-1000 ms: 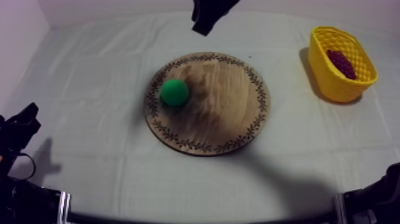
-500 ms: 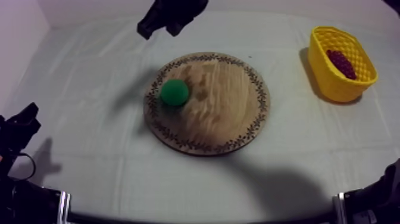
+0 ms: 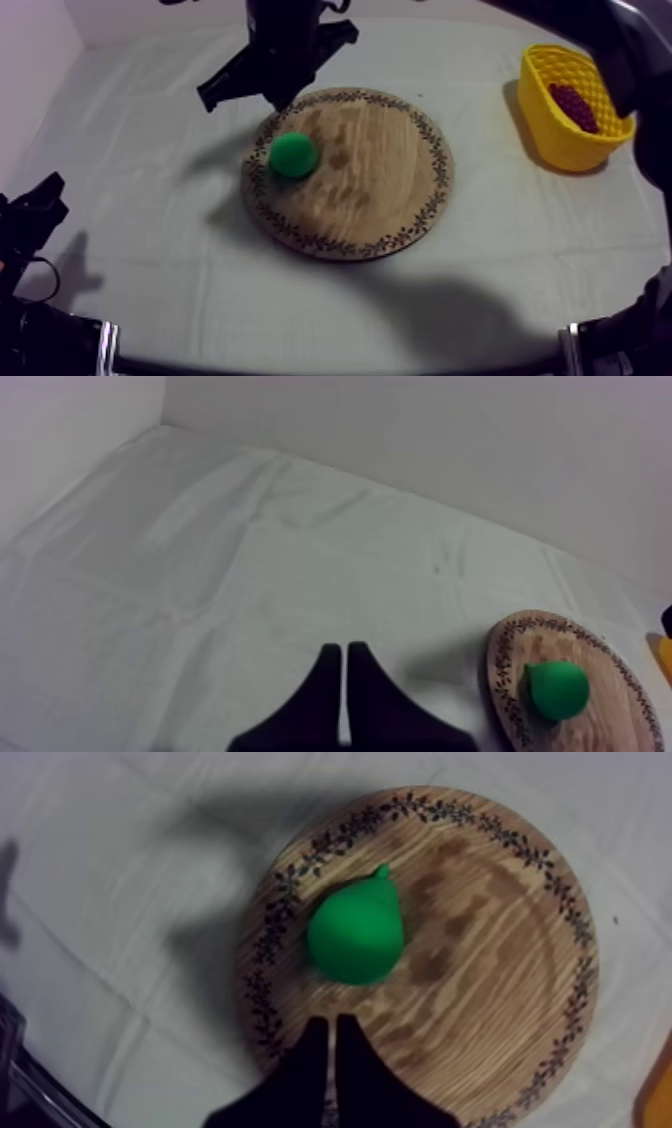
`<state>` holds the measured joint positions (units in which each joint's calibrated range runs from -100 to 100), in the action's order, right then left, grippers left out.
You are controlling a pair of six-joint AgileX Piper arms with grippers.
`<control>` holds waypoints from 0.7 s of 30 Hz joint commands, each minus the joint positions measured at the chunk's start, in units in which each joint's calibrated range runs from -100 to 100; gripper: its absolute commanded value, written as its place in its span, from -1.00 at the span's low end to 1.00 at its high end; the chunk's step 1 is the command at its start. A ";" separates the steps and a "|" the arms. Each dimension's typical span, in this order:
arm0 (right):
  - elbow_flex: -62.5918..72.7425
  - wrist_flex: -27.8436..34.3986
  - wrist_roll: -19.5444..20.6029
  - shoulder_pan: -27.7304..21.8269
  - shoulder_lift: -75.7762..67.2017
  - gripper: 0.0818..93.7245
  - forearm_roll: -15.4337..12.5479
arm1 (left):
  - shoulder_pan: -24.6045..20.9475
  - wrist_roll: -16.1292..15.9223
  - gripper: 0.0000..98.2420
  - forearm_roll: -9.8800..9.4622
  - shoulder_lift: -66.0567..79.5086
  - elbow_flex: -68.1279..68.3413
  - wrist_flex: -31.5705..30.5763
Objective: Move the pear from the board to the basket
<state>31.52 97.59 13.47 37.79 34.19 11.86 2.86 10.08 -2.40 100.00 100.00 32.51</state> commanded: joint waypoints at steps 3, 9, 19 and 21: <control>1.63 0.22 3.62 -0.73 2.26 -1.00 -0.62 | 0.00 0.01 -1.00 -0.02 0.00 0.00 -0.01; 3.71 0.23 7.21 -1.92 5.58 -1.00 -1.58 | 0.00 0.01 -1.00 -0.02 0.00 0.00 -0.01; 3.57 0.23 12.03 -2.77 7.90 -1.00 -3.19 | 0.00 0.01 -1.00 -0.02 0.00 0.00 -0.01; 2.69 0.27 12.66 -2.68 7.79 -1.00 -3.24 | 0.00 0.01 -1.00 -0.02 0.00 0.00 -0.01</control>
<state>34.54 97.82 25.81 35.07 42.12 8.61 2.86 10.08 -2.40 100.00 100.00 32.51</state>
